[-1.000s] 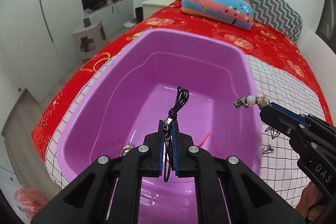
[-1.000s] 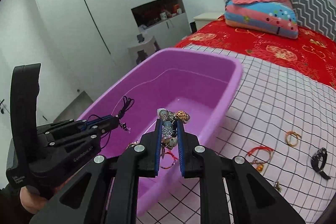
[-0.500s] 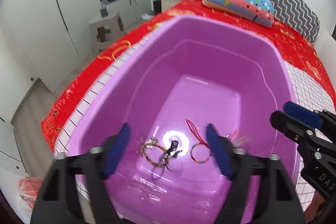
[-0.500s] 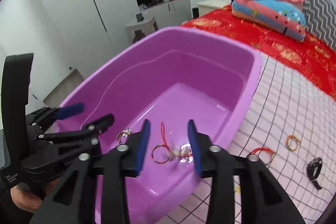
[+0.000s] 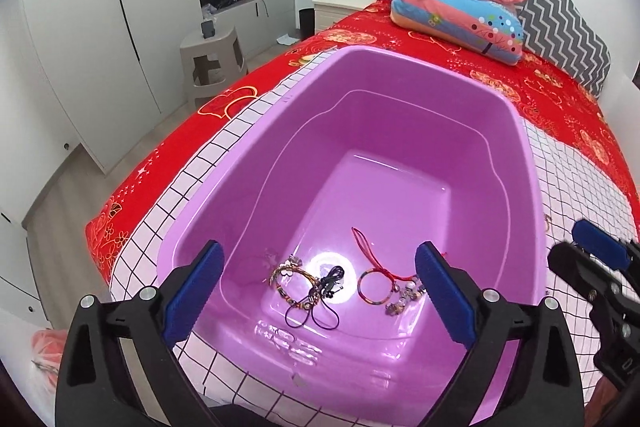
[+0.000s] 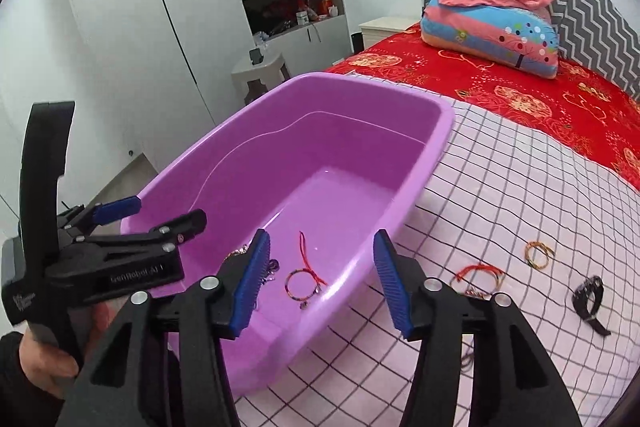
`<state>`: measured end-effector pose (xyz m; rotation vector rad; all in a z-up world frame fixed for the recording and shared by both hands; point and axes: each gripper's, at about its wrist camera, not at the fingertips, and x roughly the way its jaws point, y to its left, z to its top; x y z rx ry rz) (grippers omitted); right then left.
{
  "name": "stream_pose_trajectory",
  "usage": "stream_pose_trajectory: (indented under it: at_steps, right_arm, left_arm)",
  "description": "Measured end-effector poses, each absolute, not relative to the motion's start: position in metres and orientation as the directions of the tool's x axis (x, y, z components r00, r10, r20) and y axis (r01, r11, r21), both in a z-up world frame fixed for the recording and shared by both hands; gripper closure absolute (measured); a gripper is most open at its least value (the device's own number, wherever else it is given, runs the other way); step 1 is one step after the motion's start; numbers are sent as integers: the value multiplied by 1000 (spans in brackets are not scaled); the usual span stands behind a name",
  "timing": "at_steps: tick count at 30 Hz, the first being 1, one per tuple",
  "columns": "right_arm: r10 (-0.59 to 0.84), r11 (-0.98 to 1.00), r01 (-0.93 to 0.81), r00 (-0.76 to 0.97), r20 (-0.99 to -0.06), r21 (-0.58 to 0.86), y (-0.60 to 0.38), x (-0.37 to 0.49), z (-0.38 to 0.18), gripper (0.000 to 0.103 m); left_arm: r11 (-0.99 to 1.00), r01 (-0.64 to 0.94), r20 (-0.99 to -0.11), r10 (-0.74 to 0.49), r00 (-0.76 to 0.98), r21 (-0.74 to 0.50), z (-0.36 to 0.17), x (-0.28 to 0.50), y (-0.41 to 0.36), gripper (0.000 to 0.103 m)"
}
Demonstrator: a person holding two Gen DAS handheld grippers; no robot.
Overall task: Organize jewelry
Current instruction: 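Move both tools back over the remaining jewelry on the bed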
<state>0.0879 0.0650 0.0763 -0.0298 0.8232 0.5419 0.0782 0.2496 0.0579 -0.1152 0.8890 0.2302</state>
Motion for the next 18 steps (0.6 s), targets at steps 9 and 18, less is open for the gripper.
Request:
stream_pose_trajectory:
  at_steps: [9, 18]
  right_arm:
    - [399, 898, -408, 591, -701, 166, 21, 41, 69, 44]
    - [335, 936, -311, 635, -696, 166, -33, 8, 63, 43]
  left_arm:
    - [981, -194, -778, 101, 620, -27, 68, 56, 215, 7]
    - [993, -115, -782, 56, 620, -20, 68, 40, 166, 7]
